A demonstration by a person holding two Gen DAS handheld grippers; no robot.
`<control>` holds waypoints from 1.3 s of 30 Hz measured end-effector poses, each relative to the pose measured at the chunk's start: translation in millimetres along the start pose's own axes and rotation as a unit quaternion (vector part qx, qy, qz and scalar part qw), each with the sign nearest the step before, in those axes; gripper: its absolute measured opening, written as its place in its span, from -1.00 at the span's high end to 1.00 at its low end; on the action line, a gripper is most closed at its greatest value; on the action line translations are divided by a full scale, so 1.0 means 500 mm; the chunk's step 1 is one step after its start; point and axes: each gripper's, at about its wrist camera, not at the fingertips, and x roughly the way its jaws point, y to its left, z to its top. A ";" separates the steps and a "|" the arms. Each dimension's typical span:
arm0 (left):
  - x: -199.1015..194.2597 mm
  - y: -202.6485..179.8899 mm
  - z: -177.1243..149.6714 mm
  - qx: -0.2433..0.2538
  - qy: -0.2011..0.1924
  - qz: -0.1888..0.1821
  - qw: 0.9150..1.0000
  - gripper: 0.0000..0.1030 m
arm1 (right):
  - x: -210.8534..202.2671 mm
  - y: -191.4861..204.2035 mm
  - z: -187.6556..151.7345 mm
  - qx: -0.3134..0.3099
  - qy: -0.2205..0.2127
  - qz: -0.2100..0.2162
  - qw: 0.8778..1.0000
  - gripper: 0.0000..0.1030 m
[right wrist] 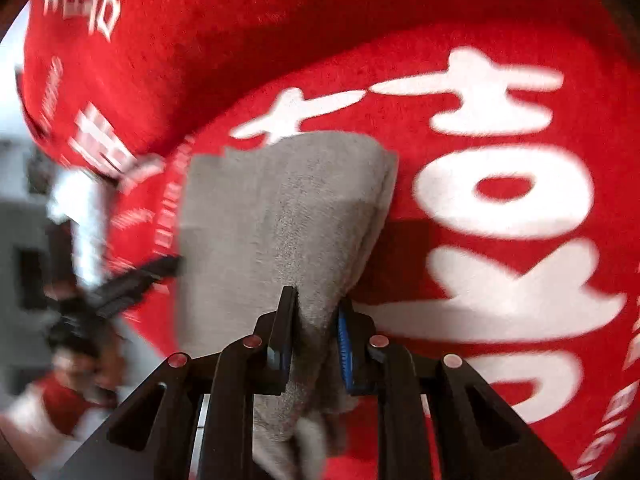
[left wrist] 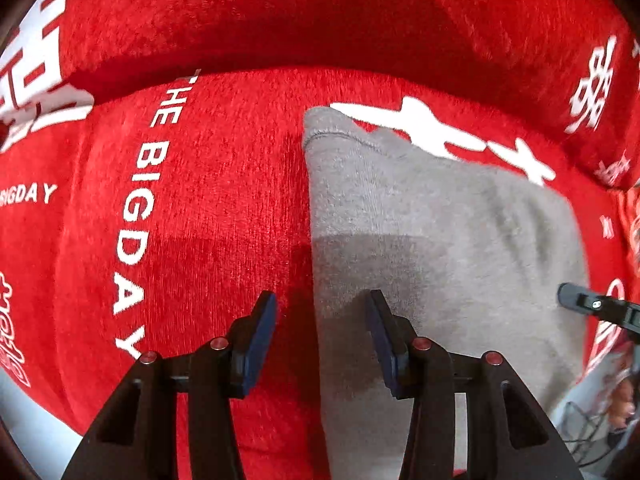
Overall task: Fold small clothes
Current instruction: 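Fold the lifted sweater edge over and lay it down with both tools, then open both tools and pull them back from the folded sweater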
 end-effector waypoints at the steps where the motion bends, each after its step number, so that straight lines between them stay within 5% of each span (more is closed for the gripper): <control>1: 0.003 -0.002 -0.004 0.005 -0.004 0.007 1.000 0.00 | 0.014 -0.010 0.001 -0.012 0.004 -0.035 0.999 0.61; 5: 0.009 -0.016 -0.007 0.017 -0.018 0.027 0.999 -0.28 | 0.036 -0.076 0.000 0.023 0.016 -0.047 0.999 0.56; 10: -0.015 -0.018 -0.013 0.021 -0.014 0.051 0.998 -0.29 | -0.009 -0.055 -0.018 0.042 0.008 -0.060 0.997 0.57; 19: -0.041 -0.018 -0.094 0.005 0.021 0.056 0.998 -0.29 | -0.039 0.052 -0.101 0.039 0.012 -0.007 0.999 0.61; 27: -0.042 -0.012 -0.112 -0.019 0.030 0.061 0.997 -0.29 | 0.037 0.049 -0.122 0.041 0.056 -0.063 0.996 0.92; 39: -0.056 -0.016 -0.119 -0.024 0.049 0.064 0.996 -0.29 | 0.040 0.060 -0.124 0.059 0.080 -0.080 0.992 0.91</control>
